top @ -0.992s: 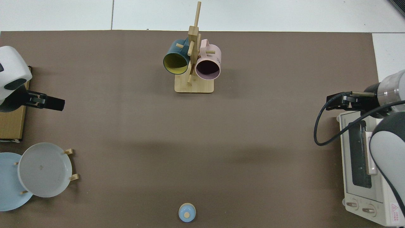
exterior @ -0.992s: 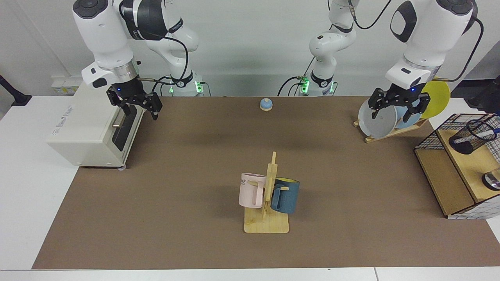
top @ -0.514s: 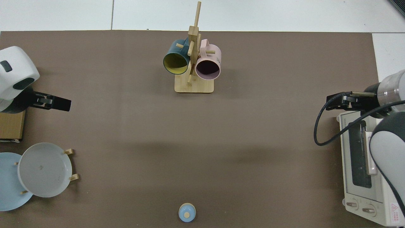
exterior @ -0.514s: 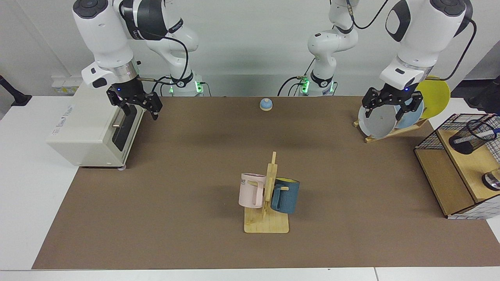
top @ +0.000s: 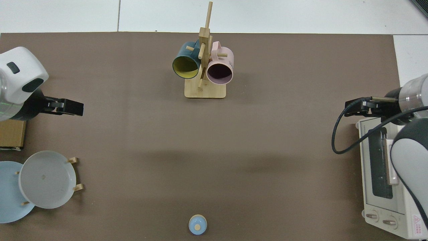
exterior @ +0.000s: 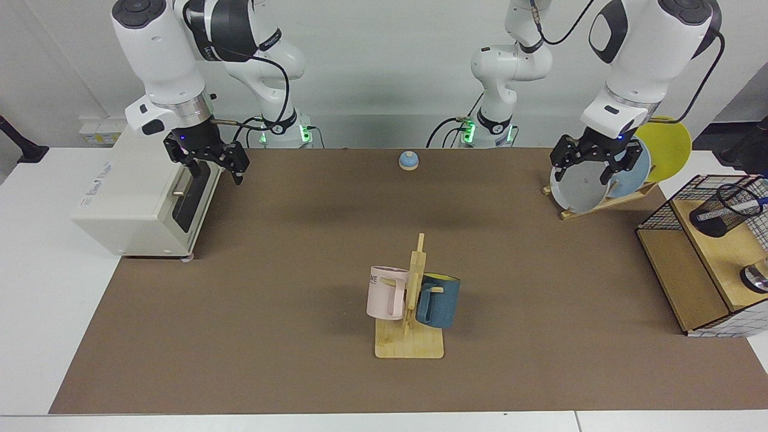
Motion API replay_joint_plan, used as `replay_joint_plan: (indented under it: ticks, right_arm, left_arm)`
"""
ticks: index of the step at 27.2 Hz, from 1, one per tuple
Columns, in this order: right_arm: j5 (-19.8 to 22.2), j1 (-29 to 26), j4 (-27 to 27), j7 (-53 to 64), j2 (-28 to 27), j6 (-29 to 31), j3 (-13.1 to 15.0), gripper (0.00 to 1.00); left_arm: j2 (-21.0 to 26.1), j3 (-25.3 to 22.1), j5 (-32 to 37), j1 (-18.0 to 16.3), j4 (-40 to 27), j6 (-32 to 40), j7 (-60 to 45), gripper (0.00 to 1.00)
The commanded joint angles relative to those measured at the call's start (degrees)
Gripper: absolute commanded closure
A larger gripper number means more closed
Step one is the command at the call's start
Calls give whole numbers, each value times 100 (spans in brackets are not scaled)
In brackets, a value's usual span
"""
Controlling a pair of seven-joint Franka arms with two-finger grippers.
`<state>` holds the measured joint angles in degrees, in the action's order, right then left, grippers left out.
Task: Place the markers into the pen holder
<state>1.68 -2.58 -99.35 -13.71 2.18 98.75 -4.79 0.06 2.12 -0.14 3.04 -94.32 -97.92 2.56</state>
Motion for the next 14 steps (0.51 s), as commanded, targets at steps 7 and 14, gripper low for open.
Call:
replay_joint_plan:
  ticks: [7, 14]
  right_arm:
    - [-45, -111, -85, 123, 90, 39, -74, 0]
    - [-45, -111, -85, 123, 90, 39, -74, 0]
  left_arm:
    - [-85, -185, -47, 162, 27, 107, -36, 0]
    - [-94, -203, -56, 144, 27, 98, -9, 0]
